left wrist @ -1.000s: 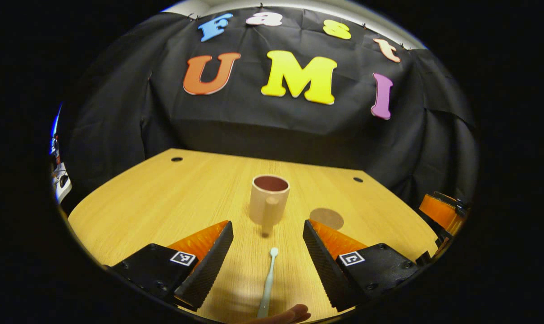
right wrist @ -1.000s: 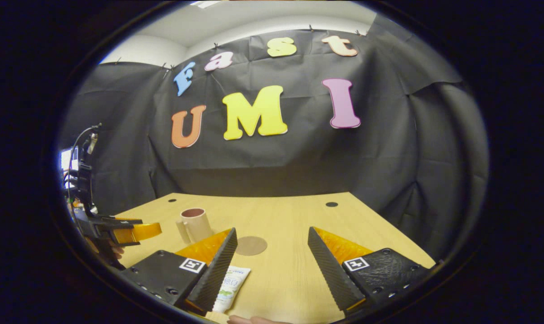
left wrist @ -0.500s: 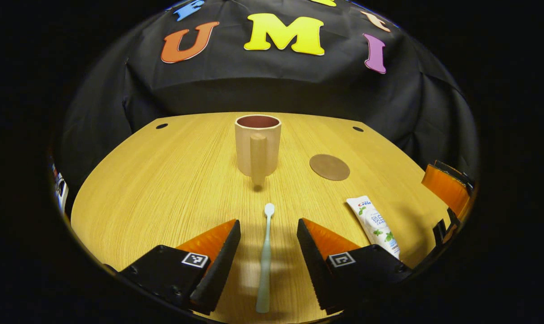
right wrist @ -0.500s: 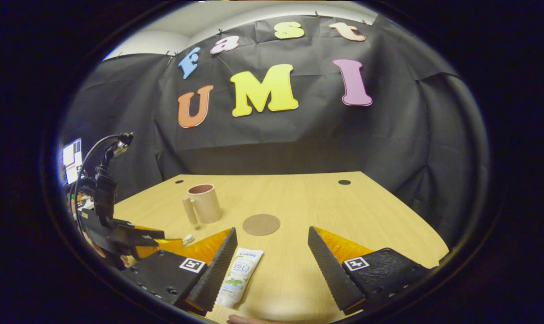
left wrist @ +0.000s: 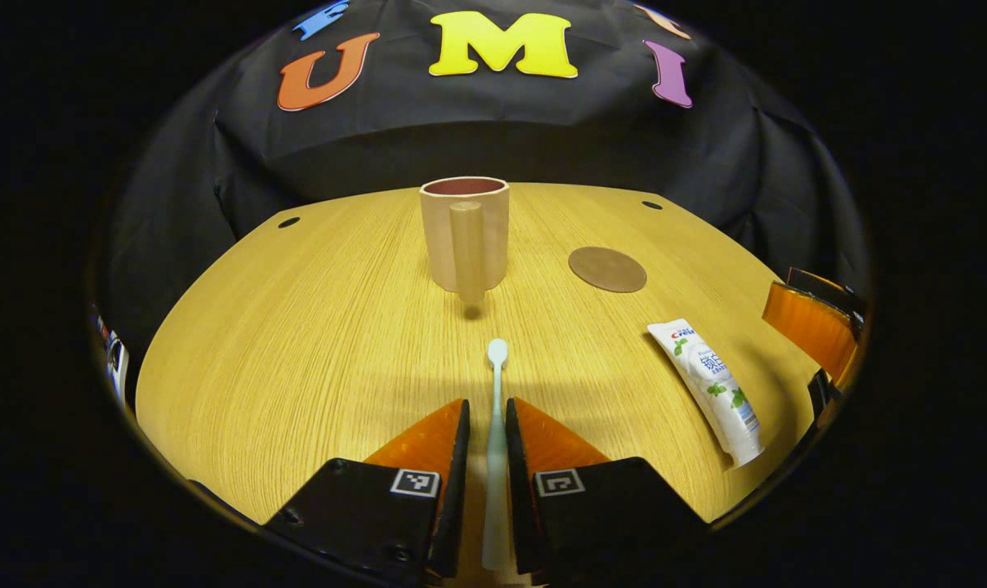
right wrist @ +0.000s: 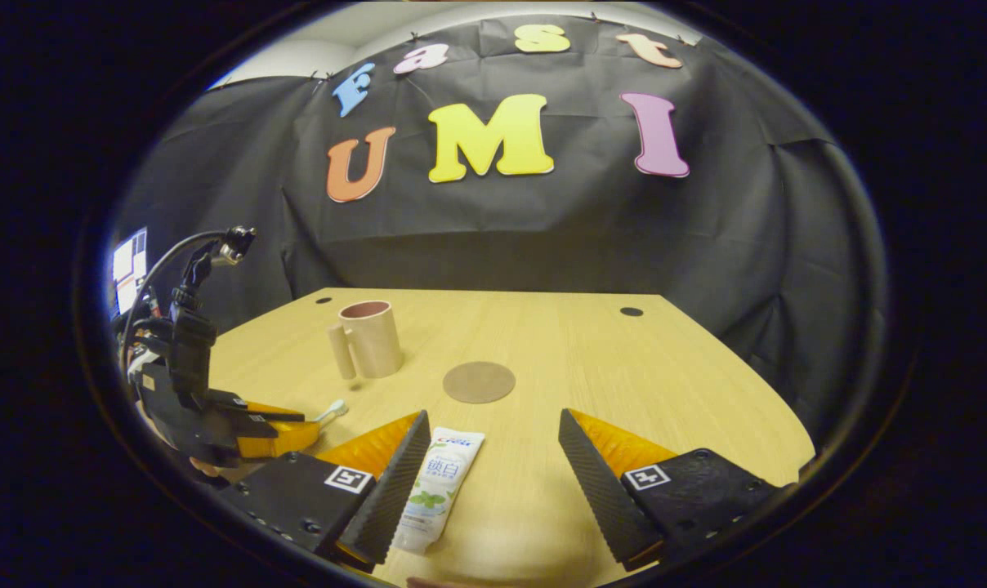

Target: Put the toothbrush and toothpaste on the desktop into the cup, then pick up the cup and place it on the coaster on the desktop.

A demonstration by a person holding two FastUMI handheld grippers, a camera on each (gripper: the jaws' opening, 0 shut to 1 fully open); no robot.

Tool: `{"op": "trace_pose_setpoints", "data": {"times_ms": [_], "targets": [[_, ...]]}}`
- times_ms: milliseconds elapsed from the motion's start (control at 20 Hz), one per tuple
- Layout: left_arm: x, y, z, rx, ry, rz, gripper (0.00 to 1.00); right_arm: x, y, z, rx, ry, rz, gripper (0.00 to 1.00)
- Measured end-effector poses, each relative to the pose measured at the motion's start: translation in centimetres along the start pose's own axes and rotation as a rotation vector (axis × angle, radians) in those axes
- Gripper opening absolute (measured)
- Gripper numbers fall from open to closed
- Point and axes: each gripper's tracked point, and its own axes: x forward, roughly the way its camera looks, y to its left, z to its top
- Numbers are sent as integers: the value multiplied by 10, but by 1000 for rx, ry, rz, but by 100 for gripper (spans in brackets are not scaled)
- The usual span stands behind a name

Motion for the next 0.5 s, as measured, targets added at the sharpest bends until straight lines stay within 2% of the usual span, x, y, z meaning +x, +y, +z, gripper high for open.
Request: {"op": "trace_pose_setpoints", "data": {"times_ms": [50, 100, 200, 500], "targets": [[0, 3, -1, -10, 0, 7, 27, 1, 0, -3, 6, 11, -1, 96], [0, 4, 0, -20, -6, 5, 17, 2, 2, -5, 9, 19, 3, 96], [-1, 4, 1, -42, -21, -7, 11, 4, 5, -9, 6, 36, 6, 96], [-19, 10, 27, -49, -141, 1, 9, 9, 23, -29, -31, 91, 17, 96]]}}
